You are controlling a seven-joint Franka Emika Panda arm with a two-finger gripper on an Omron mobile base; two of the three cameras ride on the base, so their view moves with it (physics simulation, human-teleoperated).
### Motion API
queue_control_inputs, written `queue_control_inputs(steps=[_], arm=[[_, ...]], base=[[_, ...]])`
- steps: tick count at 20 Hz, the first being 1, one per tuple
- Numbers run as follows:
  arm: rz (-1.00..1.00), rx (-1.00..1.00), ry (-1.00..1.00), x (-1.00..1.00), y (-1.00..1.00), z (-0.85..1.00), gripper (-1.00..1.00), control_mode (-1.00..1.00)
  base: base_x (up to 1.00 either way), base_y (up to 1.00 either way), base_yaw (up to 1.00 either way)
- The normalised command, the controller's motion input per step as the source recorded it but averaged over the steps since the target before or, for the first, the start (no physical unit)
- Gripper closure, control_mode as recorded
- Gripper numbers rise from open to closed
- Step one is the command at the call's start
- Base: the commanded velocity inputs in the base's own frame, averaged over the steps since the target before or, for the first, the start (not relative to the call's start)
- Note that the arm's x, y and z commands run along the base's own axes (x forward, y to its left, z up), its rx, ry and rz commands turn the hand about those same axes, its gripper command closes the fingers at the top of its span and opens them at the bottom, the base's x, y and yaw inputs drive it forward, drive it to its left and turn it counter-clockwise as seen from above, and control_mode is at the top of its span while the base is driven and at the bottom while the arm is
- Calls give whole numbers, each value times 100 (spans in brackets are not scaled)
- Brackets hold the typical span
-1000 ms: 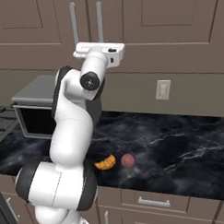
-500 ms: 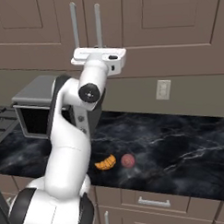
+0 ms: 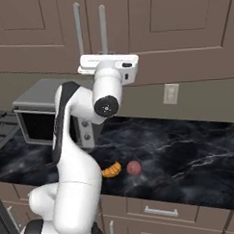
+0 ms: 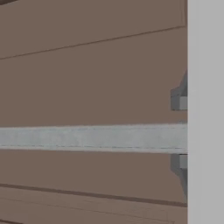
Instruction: Pick the pan from the cabinet and place it on the stove. Then turn on the stove burner for the pan.
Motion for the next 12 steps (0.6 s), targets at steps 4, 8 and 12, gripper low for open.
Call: queue_control_inputs(steps=[4,8,12], arm=[[9,0,2,-24,-63,-17,-100,-100],[0,0,-6,-23,-30,-2,-100,-100],[1,0,-21,-71,-27,0,-100,-100]], base=[[0,0,0],[0,0,0],[0,0,0]])
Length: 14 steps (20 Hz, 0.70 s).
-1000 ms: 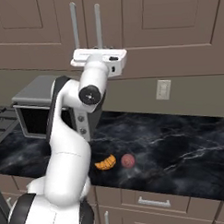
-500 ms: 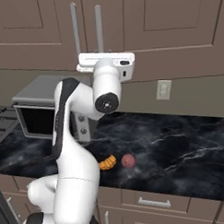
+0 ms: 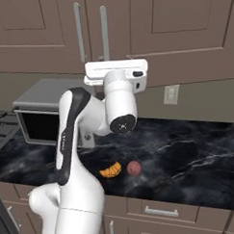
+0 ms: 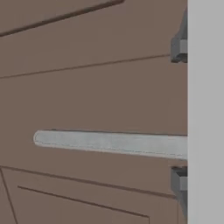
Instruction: Pick the pan from the cabinet and place it on the stove. Then turn on the stove burner for the pan.
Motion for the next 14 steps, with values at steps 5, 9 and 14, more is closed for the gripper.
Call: queue_control_inputs(steps=[5,9,14], arm=[[3,-4,-24,-89,5,-2,-100,-100],[3,-17,-11,-69,67,0,-100,-100],[-8,-22,-4,-50,88,2,-100,-100]], base=[[0,0,0],[0,0,0],[0,0,0]])
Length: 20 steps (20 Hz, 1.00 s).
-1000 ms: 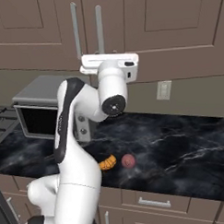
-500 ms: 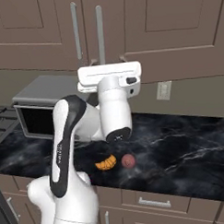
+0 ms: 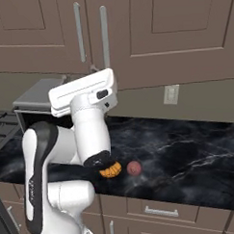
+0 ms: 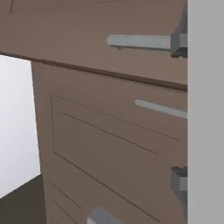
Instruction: Pick the pan from the cabinet and place it on the stove. Then turn on the stove burner for the pan.
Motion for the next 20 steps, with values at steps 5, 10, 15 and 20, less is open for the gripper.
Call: queue_control_inputs(steps=[5,10,15,20], arm=[[-27,-21,0,-36,68,0,-100,-100],[-44,-14,16,-4,37,1,-100,-100],[-48,-13,20,8,31,0,-100,-100],[-33,-16,18,35,7,0,-100,-100]], base=[[0,0,0],[0,0,0],[0,0,0],[0,0,0]])
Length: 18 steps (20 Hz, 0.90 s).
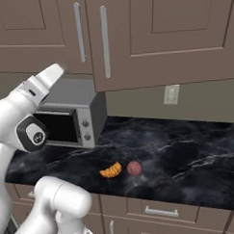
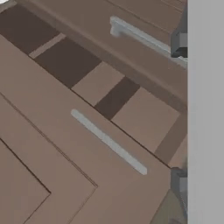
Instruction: Pick the pan from the cabinet and place it on the stove. Then turn on the stove burner for the pan.
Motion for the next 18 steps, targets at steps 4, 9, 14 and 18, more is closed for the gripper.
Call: queue_control_inputs(steps=[4,9,14,18], arm=[[-23,-8,24,40,0,0,-100,-100],[-21,-8,25,47,0,-4,-100,-100],[-19,-7,24,55,-2,-6,-100,-100],[-15,-3,21,46,-22,-10,-100,-100]], base=[[0,0,0],[0,0,0],[0,0,0],[0,0,0]])
